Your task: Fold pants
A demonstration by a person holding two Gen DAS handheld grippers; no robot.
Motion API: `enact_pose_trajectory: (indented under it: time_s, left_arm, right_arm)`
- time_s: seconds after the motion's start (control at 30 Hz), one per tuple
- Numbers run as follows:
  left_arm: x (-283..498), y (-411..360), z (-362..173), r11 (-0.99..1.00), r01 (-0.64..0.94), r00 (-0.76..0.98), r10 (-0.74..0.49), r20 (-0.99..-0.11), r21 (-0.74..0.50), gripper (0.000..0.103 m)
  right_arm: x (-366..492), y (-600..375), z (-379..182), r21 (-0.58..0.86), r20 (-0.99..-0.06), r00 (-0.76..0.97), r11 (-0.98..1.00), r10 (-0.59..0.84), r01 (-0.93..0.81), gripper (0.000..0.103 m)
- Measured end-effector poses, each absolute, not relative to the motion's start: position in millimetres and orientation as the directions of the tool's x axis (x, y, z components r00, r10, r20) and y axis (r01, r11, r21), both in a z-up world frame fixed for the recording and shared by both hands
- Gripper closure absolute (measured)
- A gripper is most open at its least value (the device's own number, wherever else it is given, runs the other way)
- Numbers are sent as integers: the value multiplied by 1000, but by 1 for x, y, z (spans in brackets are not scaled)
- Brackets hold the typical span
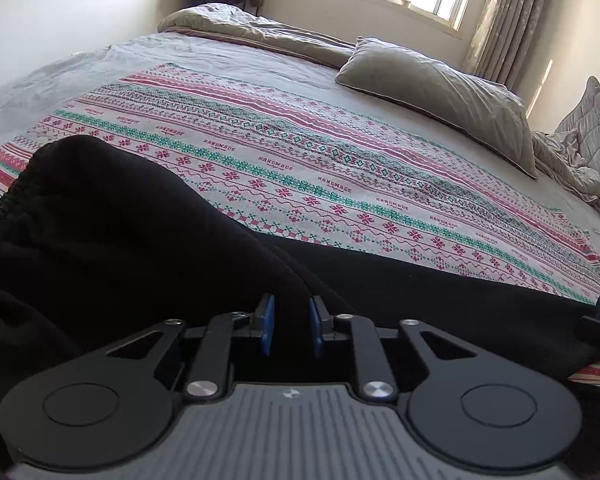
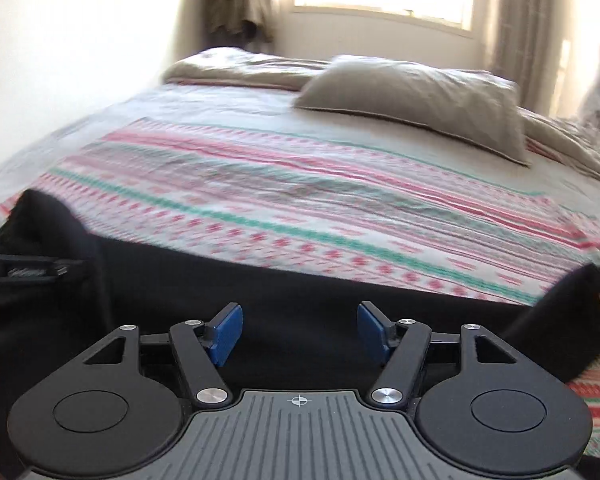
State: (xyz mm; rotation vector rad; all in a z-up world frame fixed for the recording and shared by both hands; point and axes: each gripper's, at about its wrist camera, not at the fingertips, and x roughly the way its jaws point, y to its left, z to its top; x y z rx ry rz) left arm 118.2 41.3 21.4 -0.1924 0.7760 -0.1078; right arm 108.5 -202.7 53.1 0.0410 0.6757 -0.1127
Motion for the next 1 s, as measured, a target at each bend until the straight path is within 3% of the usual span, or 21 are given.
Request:
enact_pose_trajectory:
  time_s: [0.13, 0.23, 0.47, 0.5, 0.53, 0.6, 0.63, 0.73, 0.87, 0.93, 0.97, 1.0]
  left_arm:
    - [116, 38, 20, 969, 29, 690, -197, -696, -245, 84]
    - [116, 37, 18, 966, 25, 683, -203, -701, -255, 87]
    - [114, 38, 20, 958, 17, 663, -225, -714, -286, 84]
    - [113, 39, 21, 955, 18, 658, -235, -715, -297, 72]
    - [112, 39, 23, 949, 19, 656, -250, -712, -316, 51]
    - [109, 36, 29, 942, 16, 675, -256, -691, -334, 24]
    - [108, 32, 33, 946, 25, 690, -251, -679, -324, 18]
    - [108, 13, 37, 969, 21, 724, -184, -664, -245, 18]
    - [119, -6, 21, 979, -43, 698, -112, -708, -198, 23]
    - [119, -13, 15, 987, -85, 703, -36, -711, -134, 49]
    - [117, -13, 14, 989, -98, 713, -10, -701, -114, 56]
    - [116, -13, 13, 989, -96, 718, -12, -696, -116, 68]
  right_arm:
    - [104, -268, 37, 20, -639, 720, 929, -272, 368, 33]
    - [110, -306, 23, 50, -658, 673, 873, -336, 485, 33]
    - [121, -347, -2, 125, -645, 656, 793, -391, 596, 33]
    - [122, -350, -4, 132, -644, 656, 787, -394, 602, 33]
    - [124, -351, -6, 140, -646, 656, 784, -391, 605, 33]
    - [126, -352, -9, 147, -653, 654, 784, -381, 603, 33]
    - [128, -352, -11, 143, -656, 652, 785, -382, 603, 33]
    - [131, -354, -16, 142, -656, 650, 783, -384, 606, 33]
    - [131, -355, -17, 132, -642, 654, 783, -399, 608, 33]
    - [129, -356, -17, 117, -630, 651, 776, -424, 620, 35]
    - [127, -357, -18, 109, -623, 648, 771, -439, 627, 36]
    - [126, -359, -18, 101, -616, 646, 767, -452, 633, 50]
